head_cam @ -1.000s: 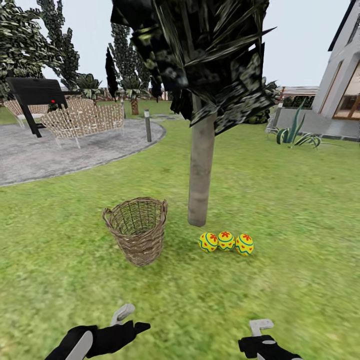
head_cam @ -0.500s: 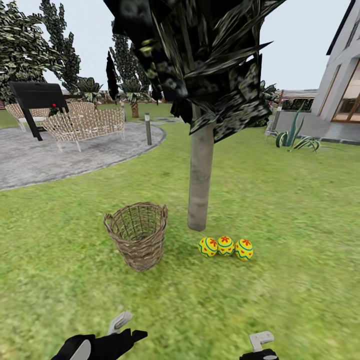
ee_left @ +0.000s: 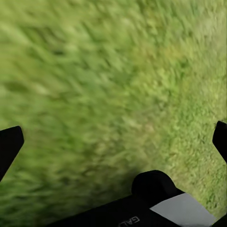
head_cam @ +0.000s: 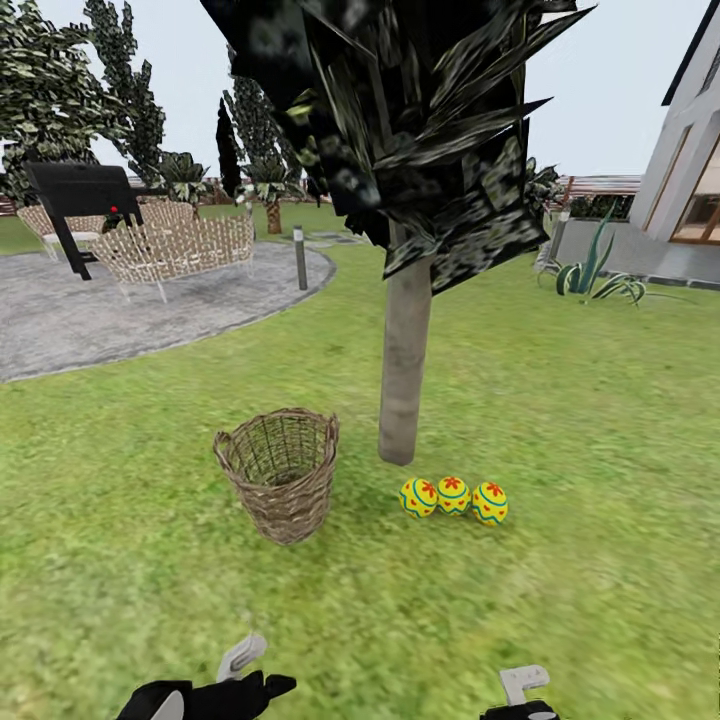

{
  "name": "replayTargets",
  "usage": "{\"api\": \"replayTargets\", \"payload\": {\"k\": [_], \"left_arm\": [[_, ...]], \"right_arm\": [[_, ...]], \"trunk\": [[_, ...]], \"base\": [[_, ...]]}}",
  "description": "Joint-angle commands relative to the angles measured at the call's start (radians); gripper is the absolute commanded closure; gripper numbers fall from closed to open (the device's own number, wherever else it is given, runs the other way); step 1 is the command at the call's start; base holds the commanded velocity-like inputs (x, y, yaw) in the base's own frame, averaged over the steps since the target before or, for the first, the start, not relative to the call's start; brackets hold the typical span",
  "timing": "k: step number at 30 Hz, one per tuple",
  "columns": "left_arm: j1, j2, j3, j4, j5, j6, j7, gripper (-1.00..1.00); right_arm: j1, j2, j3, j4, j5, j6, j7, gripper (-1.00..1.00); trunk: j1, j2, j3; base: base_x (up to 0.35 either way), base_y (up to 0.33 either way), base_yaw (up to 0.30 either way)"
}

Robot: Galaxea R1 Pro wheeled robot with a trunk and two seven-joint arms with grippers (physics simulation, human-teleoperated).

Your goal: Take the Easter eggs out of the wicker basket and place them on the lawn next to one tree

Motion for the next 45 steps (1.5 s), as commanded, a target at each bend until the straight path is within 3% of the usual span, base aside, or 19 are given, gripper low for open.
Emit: {"api": "replayTargets", "payload": {"k": [1, 15, 17, 19, 24, 30, 35, 45], "left_arm": [[0.0, 0.0, -0.009, 0.005, 0.0, -0.008, 0.0, -1.0], [0.0, -0.001, -0.02, 0.011, -0.001, -0.021, 0.003, -1.0], [0.0, -0.003, -0.033, 0.011, -0.02, -0.039, 0.012, -1.0], [0.0, -0.004, -0.039, 0.012, -0.045, -0.055, 0.022, -1.0], [0.0, -0.011, -0.043, 0.018, -0.058, -0.067, 0.028, -1.0], [0.0, -0.041, -0.046, 0.106, -0.064, -0.177, 0.035, -1.0], [0.0, -0.045, -0.048, 0.12, -0.067, -0.194, 0.04, -1.0], [0.0, -0.058, -0.047, 0.161, -0.067, -0.217, 0.038, -1.0]], "right_arm": [[0.0, 0.0, 0.0, 0.001, 0.0, 0.0, 0.0, -1.0], [0.003, 0.0, -0.001, 0.008, -0.002, -0.001, -0.001, -1.0], [0.004, -0.001, -0.002, 0.011, -0.004, -0.002, -0.001, -1.0], [0.004, -0.003, -0.002, 0.011, -0.021, -0.003, 0.0, -1.0], [0.018, -0.001, -0.002, 0.011, -0.058, -0.004, 0.0, -1.0], [0.026, -0.003, -0.005, 0.011, -0.068, -0.007, 0.0, -1.0], [0.029, -0.015, -0.008, 0.011, -0.164, -0.024, 0.0, -1.0], [0.031, -0.019, -0.007, 0.011, -0.171, -0.024, 0.0, -1.0]], "trunk": [[-0.004, 0.007, 0.002], [-0.058, 0.105, 0.024], [-0.065, 0.119, 0.027], [-0.073, 0.133, 0.03], [-0.092, 0.168, 0.037], [-0.115, 0.21, 0.046], [-0.134, 0.245, 0.054], [-0.173, 0.315, 0.069]], "base": [[-0.263, 0.0, 0.078], [-0.275, 0.0, 0.061], [-0.021, 0.0, 0.003], [-0.006, 0.0, 0.001], [-0.001, 0.0, 0.0], [0.0, 0.0, 0.0], [0.0, 0.0, 0.0], [0.0, 0.0, 0.0]]}}
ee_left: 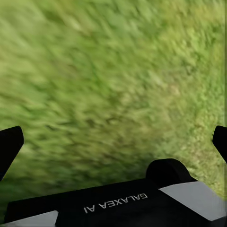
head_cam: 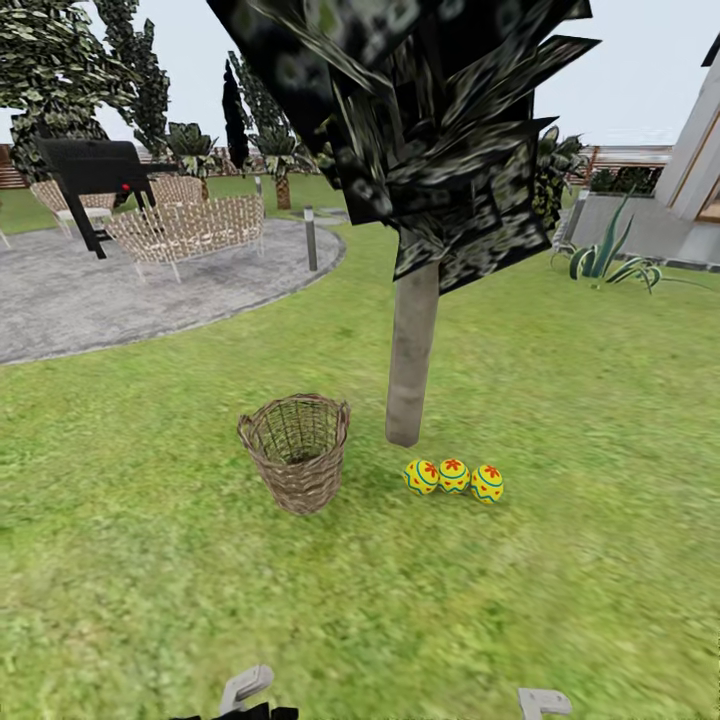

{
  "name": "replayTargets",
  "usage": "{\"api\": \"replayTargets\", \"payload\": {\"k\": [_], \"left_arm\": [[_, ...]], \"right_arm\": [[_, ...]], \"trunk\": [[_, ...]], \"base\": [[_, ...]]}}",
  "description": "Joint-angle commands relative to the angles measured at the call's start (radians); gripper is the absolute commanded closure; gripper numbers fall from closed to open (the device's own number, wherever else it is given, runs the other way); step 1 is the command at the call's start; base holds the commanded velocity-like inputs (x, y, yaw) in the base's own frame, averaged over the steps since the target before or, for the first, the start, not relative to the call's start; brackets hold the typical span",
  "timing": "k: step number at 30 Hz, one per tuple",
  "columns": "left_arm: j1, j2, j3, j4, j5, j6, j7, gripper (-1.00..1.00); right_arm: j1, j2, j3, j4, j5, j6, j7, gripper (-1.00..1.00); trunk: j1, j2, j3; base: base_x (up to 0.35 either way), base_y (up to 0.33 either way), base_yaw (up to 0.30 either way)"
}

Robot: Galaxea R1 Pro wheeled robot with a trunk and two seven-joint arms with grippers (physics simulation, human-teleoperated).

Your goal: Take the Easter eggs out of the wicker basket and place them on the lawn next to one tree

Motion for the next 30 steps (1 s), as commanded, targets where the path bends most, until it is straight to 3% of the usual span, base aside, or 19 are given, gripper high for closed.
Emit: {"api": "replayTargets", "payload": {"k": [1, 13, 20, 25, 27, 30], "left_arm": [[0.0, -0.001, 0.0, 0.0, 0.0, -0.001, -0.001, -1.0], [0.0, -0.003, -0.003, 0.015, 0.0, -0.001, -0.002, -1.0], [0.0, -0.006, -0.044, 0.055, 0.0, -0.026, 0.001, -1.0], [0.0, -0.004, -0.048, 0.075, 0.0, -0.029, 0.004, -1.0], [0.0, -0.005, -0.049, 0.132, -0.001, -0.06, 0.004, -1.0], [0.0, -0.01, -0.049, 0.207, -0.001, -0.172, 0.005, -1.0]], "right_arm": [[0.0, 0.0, 0.0, 0.0, 0.0, 0.0, 0.0, -1.0], [0.001, 0.002, 0.0, 0.0, -0.001, 0.0, 0.0, -1.0], [0.002, 0.003, 0.0, 0.001, -0.001, 0.0, 0.0, -1.0], [0.019, 0.003, 0.001, 0.002, -0.001, 0.0, -0.003, -1.0], [0.027, 0.004, 0.001, 0.002, 0.003, 0.0, -0.008, -1.0], [0.048, 0.003, 0.003, 0.004, 0.008, -0.001, -0.009, -1.0]], "trunk": [[-0.004, 0.007, 0.002], [-0.05, 0.091, 0.019], [-0.077, 0.14, 0.03], [-0.096, 0.175, 0.037], [-0.104, 0.189, 0.04], [-0.115, 0.21, 0.045]], "base": [[0.0, 0.0, 0.0], [0.0, 0.0, 0.0], [0.0, 0.0, 0.0], [0.0, 0.0, 0.0], [0.0, 0.0, 0.0], [0.0, 0.0, 0.0]]}}
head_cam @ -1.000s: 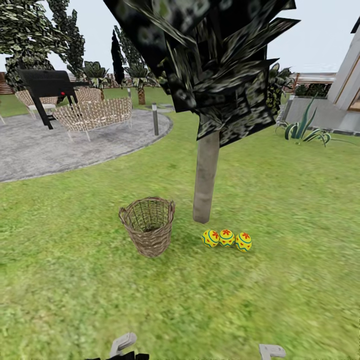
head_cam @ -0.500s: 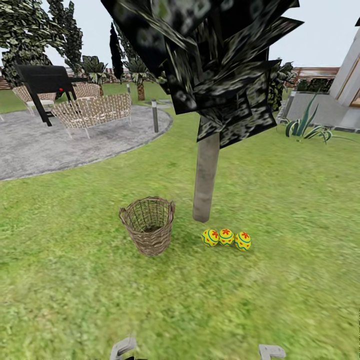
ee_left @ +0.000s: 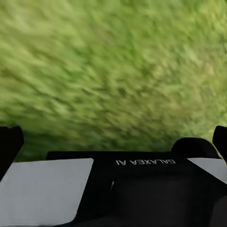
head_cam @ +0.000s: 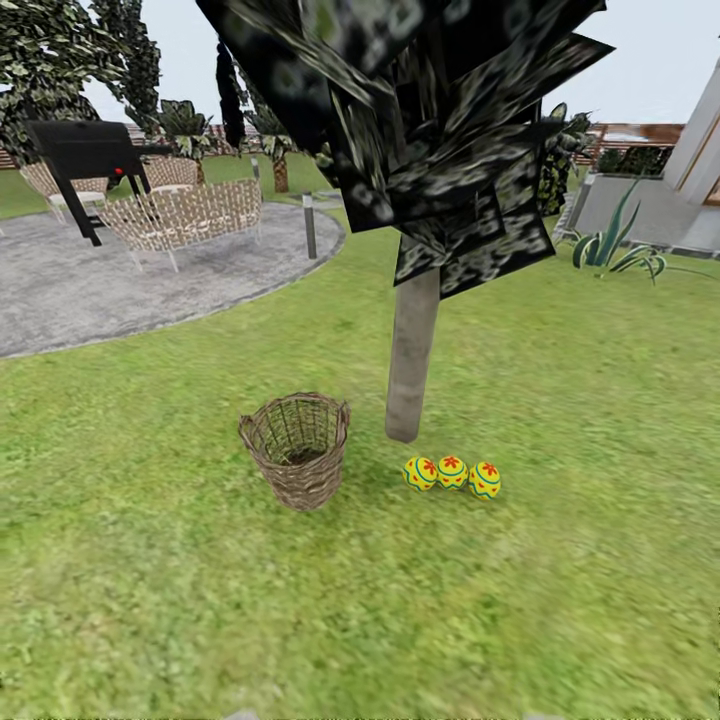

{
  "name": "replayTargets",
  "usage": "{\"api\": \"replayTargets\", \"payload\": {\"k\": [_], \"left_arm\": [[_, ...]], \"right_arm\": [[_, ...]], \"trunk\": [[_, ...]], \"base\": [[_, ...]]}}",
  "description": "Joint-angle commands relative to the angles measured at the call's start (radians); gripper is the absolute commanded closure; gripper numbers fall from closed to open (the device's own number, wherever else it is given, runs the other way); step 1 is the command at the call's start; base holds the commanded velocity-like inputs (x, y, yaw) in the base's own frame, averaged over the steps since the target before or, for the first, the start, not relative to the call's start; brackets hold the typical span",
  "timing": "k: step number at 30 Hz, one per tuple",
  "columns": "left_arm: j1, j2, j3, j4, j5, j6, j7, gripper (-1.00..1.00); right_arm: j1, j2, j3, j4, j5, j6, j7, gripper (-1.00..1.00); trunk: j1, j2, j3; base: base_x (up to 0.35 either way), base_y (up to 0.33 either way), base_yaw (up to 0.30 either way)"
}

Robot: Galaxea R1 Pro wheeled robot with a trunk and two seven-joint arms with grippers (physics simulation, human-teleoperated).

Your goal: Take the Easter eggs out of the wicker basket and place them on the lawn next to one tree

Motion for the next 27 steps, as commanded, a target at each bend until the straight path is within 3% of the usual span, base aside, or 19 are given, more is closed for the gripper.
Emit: {"api": "replayTargets", "payload": {"k": [1, 5, 10, 13, 17, 21, 27], "left_arm": [[0.0, -0.004, 0.0, 0.017, 0.0, -0.019, 0.003, -1.0], [0.0, -0.037, -0.001, 0.092, -0.001, -0.084, 0.107, -1.0], [0.0, -0.045, -0.001, 0.122, 0.0, -0.159, 0.148, -1.0], [0.0, -0.049, -0.001, 0.127, 0.0, -0.165, 0.179, -1.0], [0.0, -0.068, -0.002, 0.131, 0.0, -0.168, 0.249, -1.0], [0.0, -0.072, -0.002, 0.133, 0.001, -0.169, 0.261, -1.0], [0.0, -0.081, -0.002, 0.134, 0.001, -0.169, 0.291, -1.0]], "right_arm": [[0.003, 0.0, 0.0, 0.0, 0.001, 0.0, 0.0, -1.0], [0.012, -0.003, 0.0, 0.0, 0.001, -0.001, 0.0, -1.0], [0.024, 0.0, 0.002, 0.0, 0.003, 0.0, 0.0, -1.0], [0.033, 0.001, 0.003, 0.0, 0.006, -0.015, 0.0, -1.0], [0.068, 0.003, 0.003, 0.0, 0.005, -0.103, 0.0, -1.0], [0.084, 0.003, 0.003, 0.0, 0.006, -0.15, 0.0, -1.0], [0.088, 0.003, 0.003, 0.004, 0.003, -0.157, 0.001, -1.0]], "trunk": [[-0.004, 0.007, 0.002], [-0.019, 0.035, 0.012], [-0.038, 0.07, 0.028], [-0.05, 0.091, 0.037], [-0.065, 0.119, 0.05], [-0.081, 0.147, 0.062], [-0.104, 0.189, 0.081]], "base": [[0.0, 0.0, 0.0], [0.0, 0.0, 0.0], [0.0, 0.0, 0.0], [0.0, 0.0, 0.0], [0.0, 0.0, 0.0], [0.0, 0.0, 0.0], [0.0, 0.0, 0.0]]}}
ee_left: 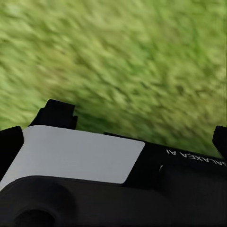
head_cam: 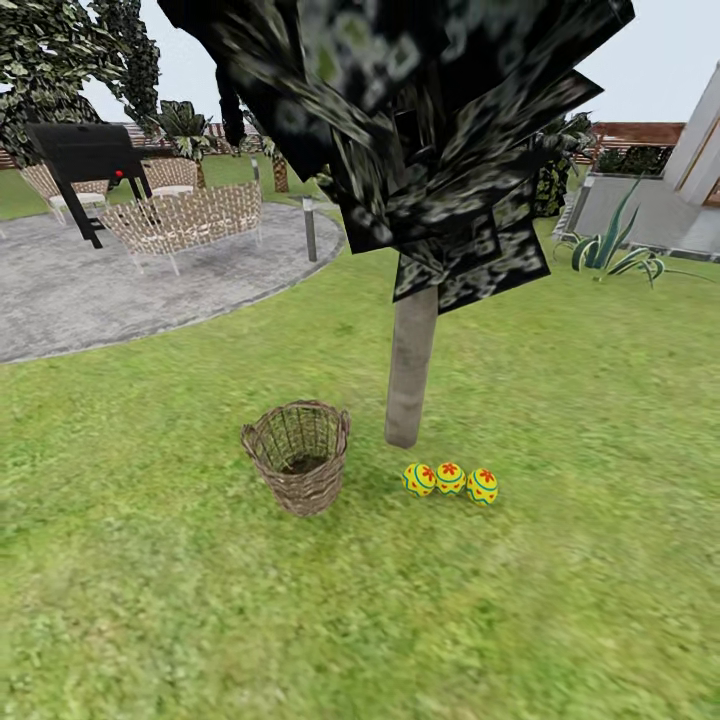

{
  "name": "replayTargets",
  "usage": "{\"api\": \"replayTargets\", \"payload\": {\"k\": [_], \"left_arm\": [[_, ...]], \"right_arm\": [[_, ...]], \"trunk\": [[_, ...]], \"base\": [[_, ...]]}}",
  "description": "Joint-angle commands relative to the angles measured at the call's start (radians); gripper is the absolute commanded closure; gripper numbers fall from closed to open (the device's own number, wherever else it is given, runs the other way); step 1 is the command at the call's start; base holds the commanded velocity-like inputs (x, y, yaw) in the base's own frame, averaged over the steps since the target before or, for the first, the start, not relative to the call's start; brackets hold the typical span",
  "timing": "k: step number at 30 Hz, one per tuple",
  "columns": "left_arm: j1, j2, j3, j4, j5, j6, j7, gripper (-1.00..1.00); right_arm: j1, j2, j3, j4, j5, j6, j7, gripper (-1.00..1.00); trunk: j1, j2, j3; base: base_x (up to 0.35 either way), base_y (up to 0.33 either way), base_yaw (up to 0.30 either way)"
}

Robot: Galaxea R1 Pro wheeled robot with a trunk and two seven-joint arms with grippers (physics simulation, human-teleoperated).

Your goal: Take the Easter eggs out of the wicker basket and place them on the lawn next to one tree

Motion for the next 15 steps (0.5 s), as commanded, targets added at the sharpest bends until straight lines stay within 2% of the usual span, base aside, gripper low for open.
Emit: {"api": "replayTargets", "payload": {"k": [1, 4, 15], "left_arm": [[0.0, -0.003, 0.0, 0.004, 0.0, -0.001, 0.005, -1.0], [0.0, -0.008, -0.002, 0.032, -0.001, -0.013, 0.013, -1.0], [0.0, -0.007, -0.003, 0.04, 0.006, -0.013, 0.007, -1.0]], "right_arm": [[0.002, 0.0, 0.0, 0.003, 0.0, 0.001, 0.0, -1.0], [0.005, 0.0, 0.0, 0.01, 0.001, 0.004, 0.0, -1.0], [0.006, -0.004, -0.001, 0.008, -0.002, 0.004, -0.001, -1.0]], "trunk": [[-0.004, 0.007, 0.003], [-0.015, 0.028, 0.013], [-0.015, 0.028, 0.013]], "base": [[0.0, 0.0, 0.0], [0.0, 0.0, 0.0], [0.0, 0.0, 0.0]]}}
